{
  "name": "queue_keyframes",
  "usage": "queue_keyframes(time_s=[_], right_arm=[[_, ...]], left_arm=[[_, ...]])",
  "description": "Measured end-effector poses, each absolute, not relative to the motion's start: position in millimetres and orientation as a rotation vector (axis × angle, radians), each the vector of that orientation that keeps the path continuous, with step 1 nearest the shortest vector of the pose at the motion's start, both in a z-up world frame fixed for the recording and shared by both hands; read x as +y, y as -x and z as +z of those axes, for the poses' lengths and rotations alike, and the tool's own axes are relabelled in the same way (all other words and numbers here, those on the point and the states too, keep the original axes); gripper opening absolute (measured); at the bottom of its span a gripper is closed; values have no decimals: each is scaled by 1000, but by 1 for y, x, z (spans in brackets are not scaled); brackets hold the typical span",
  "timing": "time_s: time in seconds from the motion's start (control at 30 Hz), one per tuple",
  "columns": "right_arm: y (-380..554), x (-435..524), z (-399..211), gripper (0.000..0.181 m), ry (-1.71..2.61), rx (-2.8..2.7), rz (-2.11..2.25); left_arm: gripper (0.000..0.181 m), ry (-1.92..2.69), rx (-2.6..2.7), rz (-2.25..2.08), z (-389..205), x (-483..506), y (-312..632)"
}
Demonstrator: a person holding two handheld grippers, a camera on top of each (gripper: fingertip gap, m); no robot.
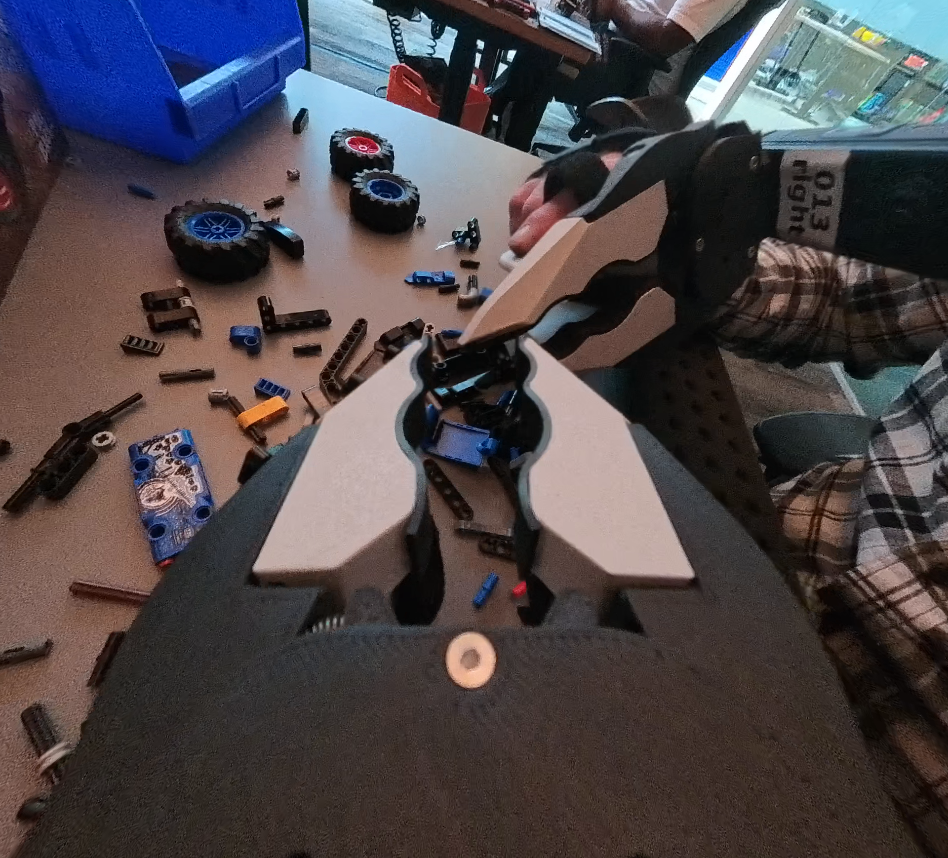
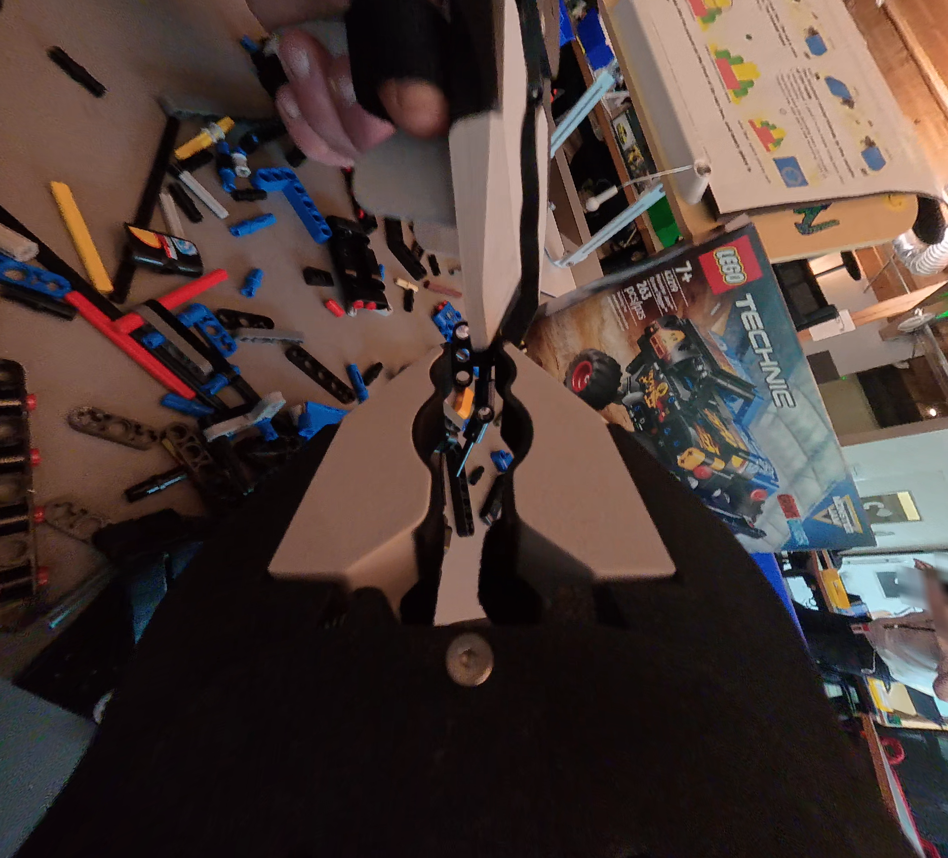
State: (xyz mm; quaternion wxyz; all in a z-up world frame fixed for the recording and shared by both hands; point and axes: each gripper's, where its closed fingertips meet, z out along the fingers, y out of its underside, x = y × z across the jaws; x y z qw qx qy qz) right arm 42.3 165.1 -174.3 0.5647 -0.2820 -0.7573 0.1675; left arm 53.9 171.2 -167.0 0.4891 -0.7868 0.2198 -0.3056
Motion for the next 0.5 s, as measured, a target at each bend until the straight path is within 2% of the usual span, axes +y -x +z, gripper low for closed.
queue_keyframes(time_s=[0.1, 0.13, 0.33, 0.5], right_arm=[[-41, 166, -175, 14, 651, -1779, 359], [-41, 166, -174, 15, 651, -1773, 367], [-48, 168, -174, 21, 735, -1795, 583], [-49, 174, -176, 11, 755, -1797, 556]], left_arm=[[16, 1946, 571, -753, -176, 169, -62], [5, 1946, 581, -738, -176, 169, -61], [5, 1932, 643, -702, -175, 165, -61], [5, 1932, 642, -703, -173, 165, -59]])
